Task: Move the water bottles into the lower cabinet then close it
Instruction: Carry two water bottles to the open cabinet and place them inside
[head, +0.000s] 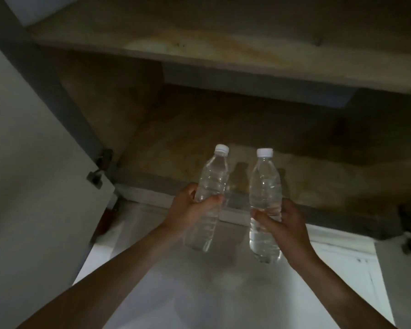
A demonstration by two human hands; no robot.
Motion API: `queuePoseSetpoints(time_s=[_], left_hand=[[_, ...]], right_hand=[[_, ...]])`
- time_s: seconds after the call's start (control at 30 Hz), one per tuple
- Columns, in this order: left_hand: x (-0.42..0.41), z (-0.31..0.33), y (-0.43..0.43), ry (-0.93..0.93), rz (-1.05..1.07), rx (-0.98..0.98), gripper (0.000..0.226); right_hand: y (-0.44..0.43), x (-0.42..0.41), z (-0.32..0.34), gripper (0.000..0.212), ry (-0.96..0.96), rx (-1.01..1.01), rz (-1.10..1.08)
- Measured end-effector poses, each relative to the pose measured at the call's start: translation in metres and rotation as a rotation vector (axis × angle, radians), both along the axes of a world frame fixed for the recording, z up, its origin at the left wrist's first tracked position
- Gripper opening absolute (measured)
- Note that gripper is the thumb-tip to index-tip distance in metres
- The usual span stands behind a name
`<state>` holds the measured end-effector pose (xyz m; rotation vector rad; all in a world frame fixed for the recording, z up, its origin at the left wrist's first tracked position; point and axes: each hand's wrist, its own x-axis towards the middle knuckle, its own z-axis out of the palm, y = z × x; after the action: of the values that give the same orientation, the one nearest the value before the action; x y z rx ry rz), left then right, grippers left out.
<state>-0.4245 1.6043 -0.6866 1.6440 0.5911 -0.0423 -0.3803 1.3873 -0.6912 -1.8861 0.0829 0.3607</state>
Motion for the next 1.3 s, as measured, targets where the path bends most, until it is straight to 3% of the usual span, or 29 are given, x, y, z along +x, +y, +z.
queuePoseSetpoints(time_s=[0.17,0.27,0.4,0.47,0.6,0.73,0.83,0.97,1.07,1.13,1.2,1.3], left_hand=[[0.056,0.006,-0.01,-0.071,-0.051,-0.018,0.02],[0.083,0.007,-0.013,-0.077,-0.112,0.044,0.027],[0.104,-0.007,-0.01,-0.122,-0.175,0.071,0.021],[0.111,-0.017,-0.009,-0.157,-0.177,0.107,0.02],[0.117,-0.043,-0.01,-0.166,-0.092,0.235,0.016],[0.124,-0.058,-0.006,-0.125,-0.053,0.342,0.031],[0.126,-0.057,-0.006,-0.186,-0.027,0.407,0.029],[0.131,-0.061,-0.002,-0.148,-0.045,0.494,0.057],[0.132,-0.063,0.0,-0.113,-0.073,0.533,0.056],[0.13,-0.062,0.001,-0.163,-0.109,0.466,0.038],[0.123,-0.065,0.006,-0.193,-0.175,0.403,0.031],[0.094,-0.067,0.016,-0.213,-0.238,0.243,0.048]], right_hand=[[0.014,0.035,0.011,0.025,0.003,0.14,-0.046],[0.021,0.056,0.024,0.01,0.026,0.189,-0.046],[0.027,0.074,0.03,0.016,0.093,0.158,-0.004],[0.029,0.082,0.02,0.021,0.054,0.053,0.005],[0.03,0.101,-0.01,0.065,-0.082,-0.353,0.005],[0.032,0.107,-0.028,0.063,-0.156,-0.485,0.032],[0.037,0.106,-0.03,0.048,-0.186,-0.559,0.041],[0.035,0.108,-0.035,0.036,-0.191,-0.557,0.067],[0.034,0.114,-0.043,0.051,-0.17,-0.633,0.064],[0.033,0.115,-0.049,0.068,-0.168,-0.706,0.057],[0.029,0.108,-0.05,0.068,-0.205,-0.604,0.052],[0.013,0.078,-0.048,0.029,-0.217,-0.289,0.099]])
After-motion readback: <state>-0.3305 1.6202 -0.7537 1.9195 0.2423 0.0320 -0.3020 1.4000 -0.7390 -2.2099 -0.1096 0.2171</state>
